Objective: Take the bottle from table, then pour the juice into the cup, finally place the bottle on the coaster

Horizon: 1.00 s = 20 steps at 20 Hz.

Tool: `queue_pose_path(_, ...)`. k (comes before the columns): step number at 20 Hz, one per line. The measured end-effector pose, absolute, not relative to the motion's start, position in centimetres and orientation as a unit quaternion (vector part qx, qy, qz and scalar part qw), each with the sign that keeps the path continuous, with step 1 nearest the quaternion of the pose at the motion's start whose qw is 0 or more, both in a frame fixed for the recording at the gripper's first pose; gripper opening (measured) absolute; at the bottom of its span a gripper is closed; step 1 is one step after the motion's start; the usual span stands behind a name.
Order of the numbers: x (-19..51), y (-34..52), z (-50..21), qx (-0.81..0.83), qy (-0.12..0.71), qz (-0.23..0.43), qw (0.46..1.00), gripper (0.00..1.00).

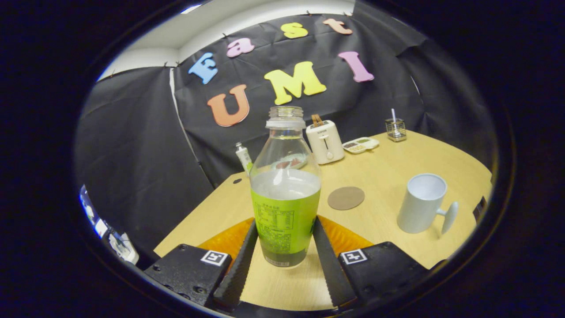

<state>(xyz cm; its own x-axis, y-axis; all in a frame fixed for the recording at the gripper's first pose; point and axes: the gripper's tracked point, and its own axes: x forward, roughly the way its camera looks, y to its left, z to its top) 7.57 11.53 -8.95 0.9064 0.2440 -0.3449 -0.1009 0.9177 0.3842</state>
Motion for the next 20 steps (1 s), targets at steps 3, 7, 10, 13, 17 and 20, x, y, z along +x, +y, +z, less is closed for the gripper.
queue_pose_path(3, 7.9, 10.9, -8.7, 0.236, 0.197, 0.093, 0.947, 0.78)
queue_pose_path(7, 9.1, 10.9, -6.6, 0.391, 0.166, 0.133, 0.895, 0.78)
queue_pose_path(10, 9.3, 10.8, -4.5, 0.479, 0.138, 0.154, 0.853, 0.77)
queue_pose_path(13, 9.2, 10.4, -3.1, 0.514, 0.120, 0.167, 0.833, 0.77)
queue_pose_path(17, 10.0, 9.5, -2.6, 0.579, 0.097, 0.163, 0.792, 0.77)
queue_pose_path(20, 10.5, 8.8, -1.7, 0.629, 0.078, 0.165, 0.755, 0.76)
